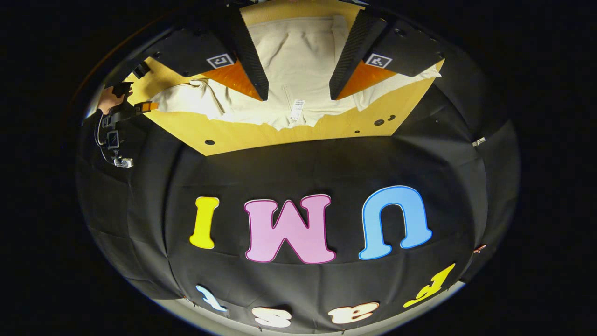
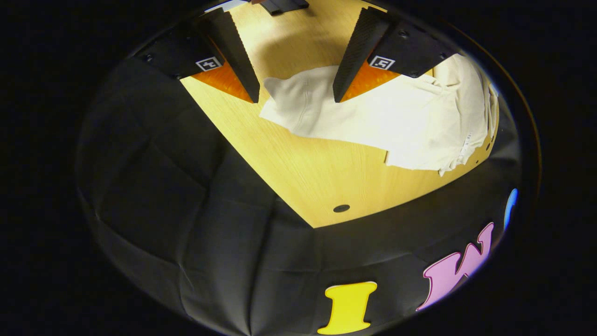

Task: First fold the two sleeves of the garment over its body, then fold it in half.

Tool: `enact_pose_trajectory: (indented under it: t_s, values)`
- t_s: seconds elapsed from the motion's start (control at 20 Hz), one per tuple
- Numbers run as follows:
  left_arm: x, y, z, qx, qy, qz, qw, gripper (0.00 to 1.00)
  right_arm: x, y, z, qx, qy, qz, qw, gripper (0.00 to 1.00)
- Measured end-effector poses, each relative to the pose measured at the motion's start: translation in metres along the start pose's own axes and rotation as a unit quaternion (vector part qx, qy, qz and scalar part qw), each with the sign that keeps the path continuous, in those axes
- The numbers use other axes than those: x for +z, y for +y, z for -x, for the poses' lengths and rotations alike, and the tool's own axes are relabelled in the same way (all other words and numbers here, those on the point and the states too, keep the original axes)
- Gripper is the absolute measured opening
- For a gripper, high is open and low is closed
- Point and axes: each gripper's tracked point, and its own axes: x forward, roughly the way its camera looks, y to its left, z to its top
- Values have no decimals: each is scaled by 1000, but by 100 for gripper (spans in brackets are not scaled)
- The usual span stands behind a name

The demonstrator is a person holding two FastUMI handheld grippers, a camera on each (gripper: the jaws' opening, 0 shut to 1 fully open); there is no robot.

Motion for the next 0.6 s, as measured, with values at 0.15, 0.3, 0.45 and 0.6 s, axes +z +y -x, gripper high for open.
enact_pose_trajectory:
  t_s: [0.15, 0.3, 0.45, 0.6]
  values:
    - [-1, -7, -4, 10, 9, -3, 1000, 88, -3, -5, -20, 3, 14, -8, 1000, 98]
    - [-2, -16, -9, 19, 15, 4, 1000, 89, -14, -7, -35, 3, 39, -9, 999, 98]
    - [-3, -17, -11, 31, 22, 23, 999, 89, -14, -10, -36, -5, 25, 5, 1000, 96]
    - [-7, -12, -7, 43, 26, 32, 998, 90, -16, -10, -37, -3, 19, 10, 1000, 96]
